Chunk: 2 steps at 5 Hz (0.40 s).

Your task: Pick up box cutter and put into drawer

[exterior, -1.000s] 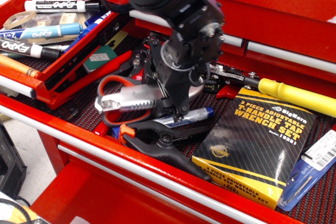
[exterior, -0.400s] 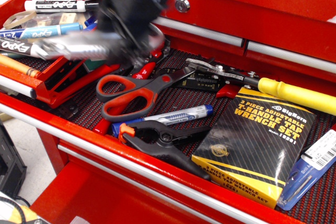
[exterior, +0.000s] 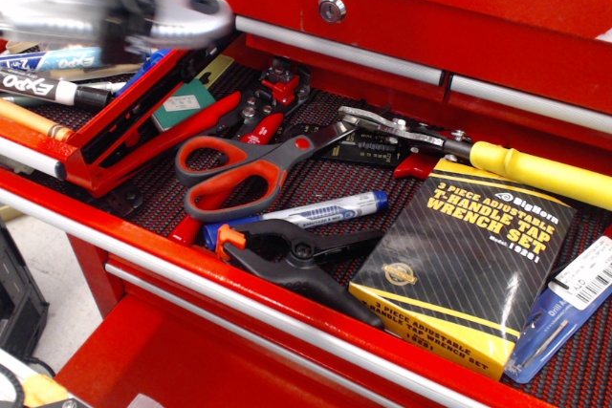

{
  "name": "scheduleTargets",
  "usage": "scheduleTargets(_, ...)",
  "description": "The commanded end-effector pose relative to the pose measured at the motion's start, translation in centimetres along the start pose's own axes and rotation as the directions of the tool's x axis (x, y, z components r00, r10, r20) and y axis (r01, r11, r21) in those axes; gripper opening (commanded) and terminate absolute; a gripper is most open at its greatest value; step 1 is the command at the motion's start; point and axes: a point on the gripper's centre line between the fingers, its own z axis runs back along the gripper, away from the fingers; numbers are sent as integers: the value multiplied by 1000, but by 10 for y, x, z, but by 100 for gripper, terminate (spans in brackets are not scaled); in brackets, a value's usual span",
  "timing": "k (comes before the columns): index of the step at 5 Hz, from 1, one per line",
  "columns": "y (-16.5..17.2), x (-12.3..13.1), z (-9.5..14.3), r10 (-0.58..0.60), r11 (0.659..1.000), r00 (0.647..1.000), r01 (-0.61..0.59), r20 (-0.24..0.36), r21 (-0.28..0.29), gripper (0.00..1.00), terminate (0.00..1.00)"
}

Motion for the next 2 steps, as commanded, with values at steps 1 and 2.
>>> scheduleTargets(1, 29, -9, 6, -133, 988, 988, 126, 78, 89, 0, 0)
scheduleTargets(2, 44, -11, -18, -270, 962, 952, 261, 147, 75, 0, 0)
